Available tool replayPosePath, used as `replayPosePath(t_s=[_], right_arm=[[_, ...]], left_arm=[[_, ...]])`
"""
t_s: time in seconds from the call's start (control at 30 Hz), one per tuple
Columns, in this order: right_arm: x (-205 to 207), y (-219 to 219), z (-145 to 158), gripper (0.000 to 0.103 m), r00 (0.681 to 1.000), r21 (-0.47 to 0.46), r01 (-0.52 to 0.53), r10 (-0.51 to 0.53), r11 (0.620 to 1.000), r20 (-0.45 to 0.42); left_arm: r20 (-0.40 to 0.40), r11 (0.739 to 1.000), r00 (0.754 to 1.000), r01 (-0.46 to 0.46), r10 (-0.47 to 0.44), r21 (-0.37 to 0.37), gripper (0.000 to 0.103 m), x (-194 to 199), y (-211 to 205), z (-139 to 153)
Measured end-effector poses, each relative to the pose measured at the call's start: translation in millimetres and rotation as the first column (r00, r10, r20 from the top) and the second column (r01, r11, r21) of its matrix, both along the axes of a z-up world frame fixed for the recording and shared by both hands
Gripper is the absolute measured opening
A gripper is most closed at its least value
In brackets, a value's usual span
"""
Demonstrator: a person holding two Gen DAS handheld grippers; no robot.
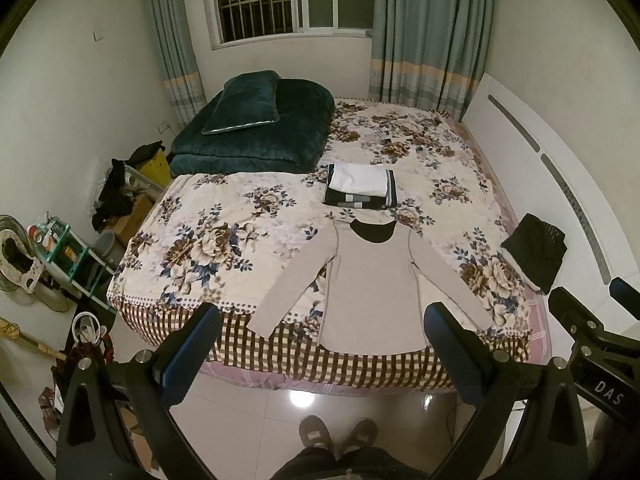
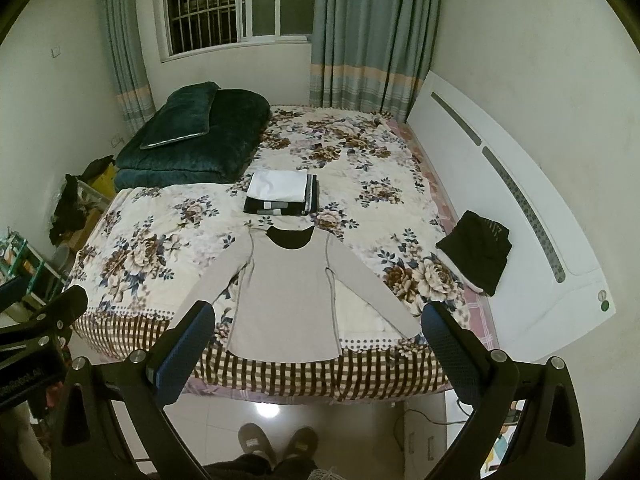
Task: Fold small clothes
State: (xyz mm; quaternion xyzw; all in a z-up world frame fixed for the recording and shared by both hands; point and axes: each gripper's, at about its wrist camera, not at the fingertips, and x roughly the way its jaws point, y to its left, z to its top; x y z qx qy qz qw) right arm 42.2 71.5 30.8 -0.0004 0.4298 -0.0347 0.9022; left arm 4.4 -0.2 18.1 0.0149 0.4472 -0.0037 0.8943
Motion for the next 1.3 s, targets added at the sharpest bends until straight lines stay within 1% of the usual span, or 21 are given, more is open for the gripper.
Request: replayPosePath(t_s=[0.57, 1.17, 1.2, 1.3], right_arm=[[-2.3, 6.7, 4.6, 0.103, 1.0, -0.006, -0.008, 0.008, 1.0, 0.009], [-1.3, 8.8, 8.1, 0.103, 1.0, -0.006, -0.009, 0.009, 1.0, 0.014], [0.6, 13.3, 13.2, 0.103, 1.0, -0.008, -0.011, 0.011, 1.0, 0.014], [0.8, 14.2, 14.3, 0.103, 1.0, -0.006, -0.011, 0.011, 1.0, 0.016]], left_arm=[[0.006, 1.0, 1.0, 0.0, 0.0, -0.006, 0.103, -2.0, 1.6, 0.4], [0.015, 1.0, 1.0, -0.004, 0.004, -0.014, 0.103, 2.7, 5.8, 11.1], [0.013, 1.0, 1.0, -0.004, 0.005, -0.016, 0.103, 1.6, 6.2, 10.6], [0.013, 1.0, 1.0, -0.003, 0.003, -0.014, 0.103, 3.7, 5.2, 12.2]])
